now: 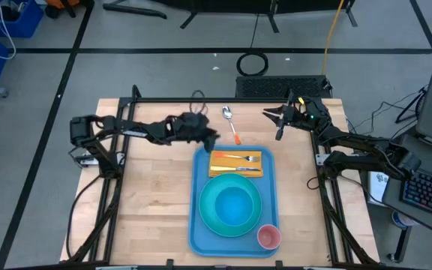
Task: Set up tray
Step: Adjust the blue serving tray
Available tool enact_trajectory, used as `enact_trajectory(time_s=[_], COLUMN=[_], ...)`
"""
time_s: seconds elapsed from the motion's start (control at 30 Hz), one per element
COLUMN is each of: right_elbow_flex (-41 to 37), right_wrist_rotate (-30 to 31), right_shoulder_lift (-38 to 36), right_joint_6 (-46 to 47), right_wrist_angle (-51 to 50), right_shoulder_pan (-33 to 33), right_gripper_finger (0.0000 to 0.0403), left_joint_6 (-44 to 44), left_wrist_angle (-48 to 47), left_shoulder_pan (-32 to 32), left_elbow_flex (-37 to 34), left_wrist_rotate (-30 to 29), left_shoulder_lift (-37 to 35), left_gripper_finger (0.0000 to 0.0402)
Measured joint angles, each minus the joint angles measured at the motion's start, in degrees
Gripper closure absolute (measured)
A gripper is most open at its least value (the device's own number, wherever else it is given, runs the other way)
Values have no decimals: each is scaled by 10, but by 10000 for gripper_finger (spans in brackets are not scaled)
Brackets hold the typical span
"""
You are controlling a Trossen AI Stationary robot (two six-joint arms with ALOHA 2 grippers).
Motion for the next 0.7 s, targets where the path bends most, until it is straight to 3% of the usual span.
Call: enact_trajectory(time_s=[0.3, 0.53, 0.6, 0.7], right_elbow_flex=[0, 0, 0, 0], right_wrist_rotate=[0, 1, 1, 1], right_shoulder_lift=[0, 0, 0, -2], right_joint_6=[0, 28, 37, 44], right_wrist_angle=[4, 18, 20, 20], right_shoulder_pan=[0, 0, 0, 0], right_gripper_finger=[358, 358, 358, 358], left_joint_6=[-186, -297, -298, -292], left_wrist_angle=[63, 63, 36, -74], left_shoulder_pan=[74, 68, 58, 50], left_elbow_flex=[0, 42, 76, 146], left_wrist_rotate=[25, 45, 31, 23], left_shoulder_lift=[0, 1, 11, 29], left_gripper_finger=[290, 281, 275, 273])
